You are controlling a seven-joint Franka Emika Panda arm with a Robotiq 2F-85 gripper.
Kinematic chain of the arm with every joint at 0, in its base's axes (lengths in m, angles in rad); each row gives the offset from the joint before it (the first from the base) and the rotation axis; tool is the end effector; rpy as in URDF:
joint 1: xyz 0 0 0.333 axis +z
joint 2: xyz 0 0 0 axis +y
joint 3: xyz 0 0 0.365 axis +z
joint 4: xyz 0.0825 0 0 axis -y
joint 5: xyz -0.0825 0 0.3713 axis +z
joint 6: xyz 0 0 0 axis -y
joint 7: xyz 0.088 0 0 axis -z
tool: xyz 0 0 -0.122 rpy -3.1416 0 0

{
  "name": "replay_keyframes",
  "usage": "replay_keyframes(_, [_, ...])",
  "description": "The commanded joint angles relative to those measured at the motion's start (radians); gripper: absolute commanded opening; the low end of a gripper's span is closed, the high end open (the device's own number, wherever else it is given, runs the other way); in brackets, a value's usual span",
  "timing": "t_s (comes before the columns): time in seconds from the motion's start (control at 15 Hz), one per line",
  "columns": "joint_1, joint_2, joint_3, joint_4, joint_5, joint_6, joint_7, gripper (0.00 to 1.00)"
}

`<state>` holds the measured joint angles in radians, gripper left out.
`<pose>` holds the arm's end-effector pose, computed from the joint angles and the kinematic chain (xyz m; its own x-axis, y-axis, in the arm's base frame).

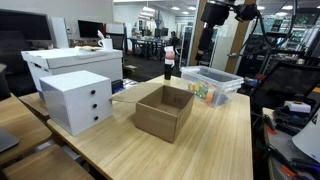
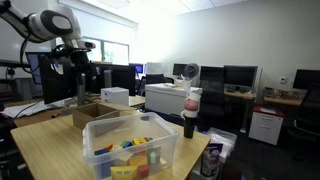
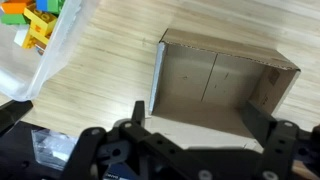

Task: Close the lid of the brown box

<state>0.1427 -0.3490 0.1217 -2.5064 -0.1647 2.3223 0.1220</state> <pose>0.4012 0.1061 0.4609 0.9536 0.2488 0.1698 0.2229 -0.9620 0.1577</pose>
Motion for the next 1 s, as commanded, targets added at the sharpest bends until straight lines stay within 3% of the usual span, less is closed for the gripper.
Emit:
replay_keyframes(0.0, [-0.015,-0.001,0.015,0.001,0.008,-0.002,-0.006,1.0])
replay_keyframes(0.53, [-0.016,0.018,0.019,0.009,0.001,0.008,-0.001,1.0])
replay_keyframes(0.93, [-0.013,0.105,0.021,0.052,0.001,0.046,-0.016,1.0])
